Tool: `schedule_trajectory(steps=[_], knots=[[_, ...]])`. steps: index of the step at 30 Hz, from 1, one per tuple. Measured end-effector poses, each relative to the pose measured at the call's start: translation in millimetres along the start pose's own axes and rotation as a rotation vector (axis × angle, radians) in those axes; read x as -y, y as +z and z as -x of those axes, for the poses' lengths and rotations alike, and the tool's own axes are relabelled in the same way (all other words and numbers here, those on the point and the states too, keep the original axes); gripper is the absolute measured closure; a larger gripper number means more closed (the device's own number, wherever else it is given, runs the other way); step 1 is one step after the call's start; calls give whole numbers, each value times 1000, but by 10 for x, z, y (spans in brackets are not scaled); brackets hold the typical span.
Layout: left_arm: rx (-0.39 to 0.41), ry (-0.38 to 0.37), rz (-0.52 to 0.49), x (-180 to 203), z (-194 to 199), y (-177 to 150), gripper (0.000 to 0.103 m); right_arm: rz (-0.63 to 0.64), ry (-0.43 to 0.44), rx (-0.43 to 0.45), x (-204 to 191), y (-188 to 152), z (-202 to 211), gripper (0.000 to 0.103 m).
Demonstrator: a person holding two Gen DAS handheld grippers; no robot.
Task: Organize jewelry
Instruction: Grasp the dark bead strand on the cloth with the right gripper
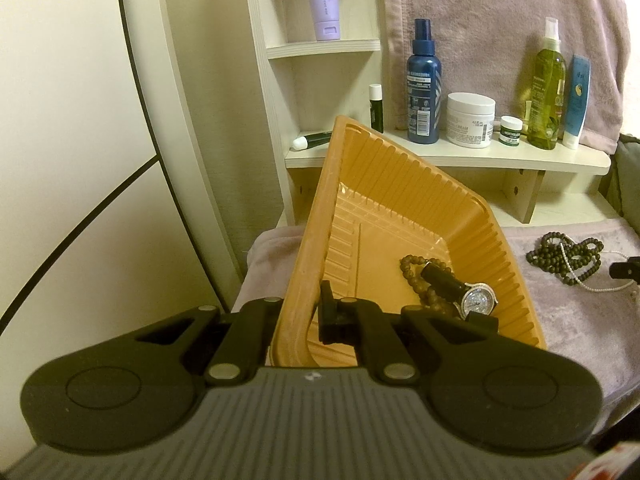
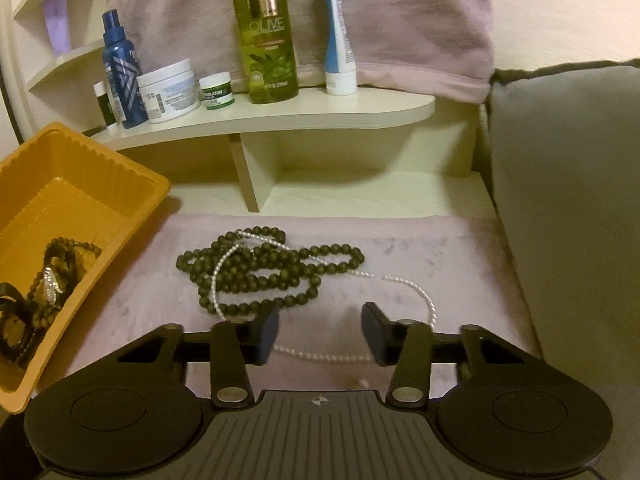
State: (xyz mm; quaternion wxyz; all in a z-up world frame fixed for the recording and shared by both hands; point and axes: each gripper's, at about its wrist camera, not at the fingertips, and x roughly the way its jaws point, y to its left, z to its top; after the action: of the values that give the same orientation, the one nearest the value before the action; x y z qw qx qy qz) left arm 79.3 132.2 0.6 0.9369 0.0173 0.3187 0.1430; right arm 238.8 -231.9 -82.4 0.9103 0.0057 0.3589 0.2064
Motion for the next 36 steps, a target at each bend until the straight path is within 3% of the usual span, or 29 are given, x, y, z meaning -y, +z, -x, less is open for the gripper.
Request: schedule_trajectory(steps=[13,16,18,23,36], knots=[[-4,1,7,-34,-19,-16,97,62,-1,-22,-61,147,-382,75],[-4,1,7,-38,-20,-15,97,61,0,-24,-76,132,-410,83],[-4,1,6,-35,-20,-16,97,58,0,-26,-80,127,-395,96],[-3,1,7,-40,-21,-18,97,38,1,-2,-76,116,-223,96],[-4,1,7,-31,-21,-13,97,73,-20,191,-113,437,628,96]])
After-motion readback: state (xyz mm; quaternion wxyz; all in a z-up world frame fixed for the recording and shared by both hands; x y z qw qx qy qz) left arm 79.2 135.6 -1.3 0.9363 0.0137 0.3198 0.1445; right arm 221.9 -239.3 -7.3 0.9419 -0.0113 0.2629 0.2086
